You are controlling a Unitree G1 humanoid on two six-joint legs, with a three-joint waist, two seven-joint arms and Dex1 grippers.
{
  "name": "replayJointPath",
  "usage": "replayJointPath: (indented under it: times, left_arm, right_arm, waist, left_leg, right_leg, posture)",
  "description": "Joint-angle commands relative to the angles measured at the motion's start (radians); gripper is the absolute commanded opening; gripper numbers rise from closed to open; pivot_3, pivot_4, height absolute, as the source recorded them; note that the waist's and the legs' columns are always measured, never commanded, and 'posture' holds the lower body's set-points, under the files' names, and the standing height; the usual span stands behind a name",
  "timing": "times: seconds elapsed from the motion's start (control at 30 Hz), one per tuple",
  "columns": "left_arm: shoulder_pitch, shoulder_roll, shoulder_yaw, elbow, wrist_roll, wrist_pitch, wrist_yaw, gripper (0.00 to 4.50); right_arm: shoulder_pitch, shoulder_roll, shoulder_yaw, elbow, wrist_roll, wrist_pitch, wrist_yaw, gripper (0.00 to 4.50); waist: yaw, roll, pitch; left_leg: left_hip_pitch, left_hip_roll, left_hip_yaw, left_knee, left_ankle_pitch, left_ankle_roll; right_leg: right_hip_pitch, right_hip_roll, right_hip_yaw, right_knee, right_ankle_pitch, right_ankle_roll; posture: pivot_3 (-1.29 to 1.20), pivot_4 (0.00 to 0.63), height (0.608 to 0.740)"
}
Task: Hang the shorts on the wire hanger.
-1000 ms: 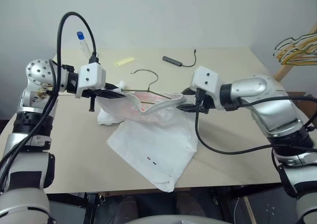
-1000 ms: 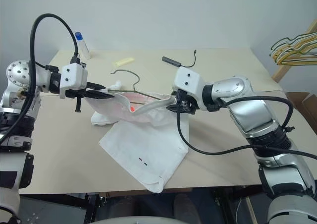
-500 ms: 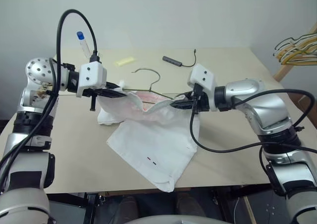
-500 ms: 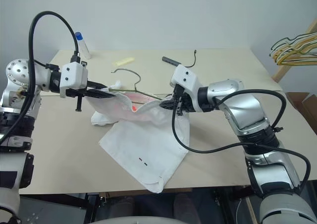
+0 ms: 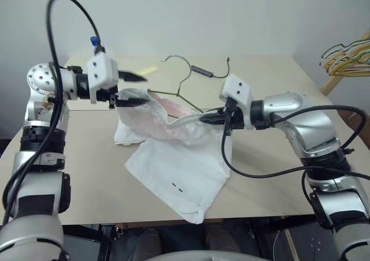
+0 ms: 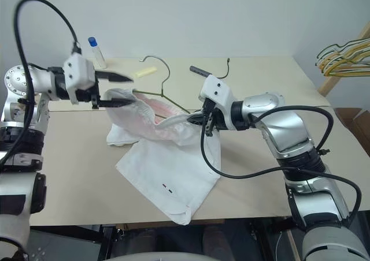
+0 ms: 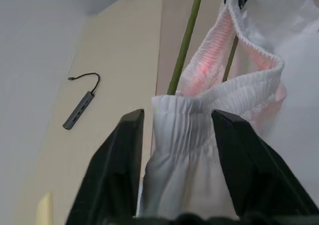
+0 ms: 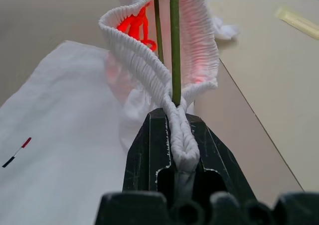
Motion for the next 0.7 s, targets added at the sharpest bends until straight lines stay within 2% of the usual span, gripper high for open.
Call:
replayJointPath:
  times: [0.03, 0.13, 0.23, 0.33, 0.43, 0.57, 0.7]
  left_arm:
    - [-0.105, -0.010, 0.158, 0.004, -0.146, 0.051, 0.080, 3.63]
    - [-0.113, -0.010, 0.228, 0.011, -0.199, 0.074, 0.119, 4.50]
    - [-0.087, -0.020, 0.282, -0.022, -0.247, 0.120, 0.162, 4.50]
    - [-0.029, -0.029, 0.285, -0.090, -0.250, 0.166, 0.219, 4.50]
    - [0.098, -0.018, 0.200, -0.230, -0.158, 0.127, 0.225, 4.50]
    - [0.212, -0.045, 0.155, -0.407, -0.201, 0.193, 0.218, 4.50]
    - [0.249, -0.076, 0.112, -0.500, -0.210, 0.254, 0.244, 4.50]
  right_arm:
    - [0.009, -0.024, -0.075, -0.055, 0.020, 0.020, -0.022, 0.09]
    - [0.037, -0.042, -0.117, -0.088, 0.034, 0.043, -0.047, 0.09]
    - [0.079, -0.084, -0.182, -0.132, 0.056, 0.098, -0.068, 0.09]
    - [0.118, -0.130, -0.270, -0.182, 0.101, 0.200, -0.104, 0.09]
    - [0.125, -0.159, -0.385, -0.235, 0.140, 0.357, -0.181, 0.09]
    - [0.129, -0.189, -0.480, -0.295, 0.146, 0.561, -0.284, 0.09]
    - [0.145, -0.186, -0.570, -0.308, 0.105, 0.737, -0.397, 0.09]
  waist:
    - [-0.001, 0.000, 0.000]
    - [-0.004, 0.000, 0.000]
    - [-0.007, 0.000, 0.000]
    - [-0.006, 0.000, 0.000]
    - [-0.006, 0.000, 0.000]
    - [-0.006, 0.000, 0.000]
    - [-0.019, 0.000, 0.000]
  left_leg:
    - [0.000, 0.000, 0.000, 0.000, 0.000, 0.000]
    - [0.000, 0.000, -0.001, 0.000, 0.000, 0.000]
    - [0.001, 0.000, -0.001, 0.000, 0.000, 0.000]
    - [0.001, 0.000, -0.001, 0.001, 0.000, 0.000]
    - [0.001, 0.000, -0.001, 0.001, 0.000, 0.000]
    - [0.001, 0.000, 0.000, 0.000, 0.000, 0.000]
    - [0.000, 0.000, 0.000, 0.000, 0.000, 0.000]
  right_leg:
    - [0.000, 0.000, 0.000, 0.000, 0.000, 0.000]
    - [0.000, 0.000, 0.000, 0.000, 0.000, 0.000]
    - [0.000, 0.000, 0.000, 0.001, 0.000, 0.000]
    - [0.001, -0.001, 0.000, 0.001, 0.000, 0.000]
    - [0.001, -0.001, 0.000, 0.001, 0.000, 0.000]
    - [0.001, -0.001, 0.000, 0.001, 0.000, 0.000]
    - [0.001, -0.001, 0.001, -0.001, 0.000, 0.000]
  posture:
    - [-0.05, 0.000, 0.740]
    - [-0.07, 0.000, 0.740]
    - [-0.09, 0.000, 0.740]
    - [-0.10, 0.000, 0.740]
    - [-0.11, 0.000, 0.740]
    - [-0.16, 0.000, 0.740]
    - [-0.19, 0.000, 0.740]
